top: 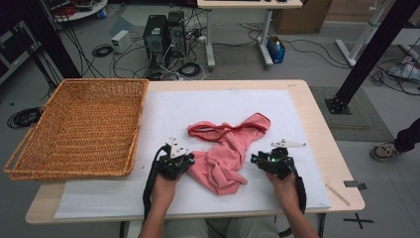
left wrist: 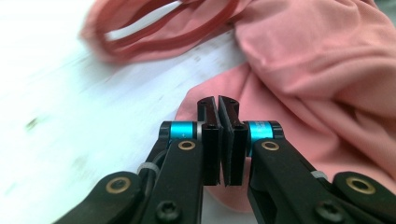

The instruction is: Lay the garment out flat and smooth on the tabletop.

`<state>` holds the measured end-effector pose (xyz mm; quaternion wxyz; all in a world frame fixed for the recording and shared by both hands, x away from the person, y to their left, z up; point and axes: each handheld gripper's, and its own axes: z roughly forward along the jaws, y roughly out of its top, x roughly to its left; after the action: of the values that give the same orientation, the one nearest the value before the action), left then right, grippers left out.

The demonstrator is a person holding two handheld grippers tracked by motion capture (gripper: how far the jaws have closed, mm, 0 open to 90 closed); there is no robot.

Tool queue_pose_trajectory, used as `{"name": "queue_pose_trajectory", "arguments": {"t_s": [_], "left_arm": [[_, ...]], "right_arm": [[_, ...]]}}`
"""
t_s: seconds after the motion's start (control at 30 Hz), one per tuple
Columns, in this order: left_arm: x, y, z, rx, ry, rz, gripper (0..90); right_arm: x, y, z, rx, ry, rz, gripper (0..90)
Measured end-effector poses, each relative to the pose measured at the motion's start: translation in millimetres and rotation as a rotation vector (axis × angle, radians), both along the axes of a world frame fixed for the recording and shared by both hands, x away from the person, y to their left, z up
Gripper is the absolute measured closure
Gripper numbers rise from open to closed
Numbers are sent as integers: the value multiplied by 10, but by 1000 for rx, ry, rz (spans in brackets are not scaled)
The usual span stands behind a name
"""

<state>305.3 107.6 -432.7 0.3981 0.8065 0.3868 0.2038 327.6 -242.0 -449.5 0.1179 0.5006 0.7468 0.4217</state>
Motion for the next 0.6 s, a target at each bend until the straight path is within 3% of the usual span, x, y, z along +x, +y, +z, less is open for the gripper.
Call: {"name": "queue_pose_trajectory", "arguments": {"t_s": [0.1, 0.2, 0.23, 0.27, 0.3, 0.43, 0.6], "left_arm": [[-130, 72, -3, -1, 15, 7, 875], [-206, 102, -31, 25, 52, 2, 868], [-206, 102, -27, 30, 56, 21, 789], [-198, 101, -12, 17, 60, 39, 655], [-190, 91, 18, -25, 50, 34, 603], [-104, -92, 127, -119, 38, -37, 561], [95, -518, 136, -164, 97, -167, 508]], "right_arm": [[-127, 182, -12, 6, 26, 62, 601], [-251, 273, -1, -10, 11, 90, 598], [-275, 277, -8, -26, 6, 87, 598], [-292, 259, -15, -30, 3, 74, 598], [-299, 220, -21, -21, 3, 55, 598], [-284, -7, -7, 21, 4, -22, 597], [-289, -207, 5, 32, -6, -72, 588]]}}
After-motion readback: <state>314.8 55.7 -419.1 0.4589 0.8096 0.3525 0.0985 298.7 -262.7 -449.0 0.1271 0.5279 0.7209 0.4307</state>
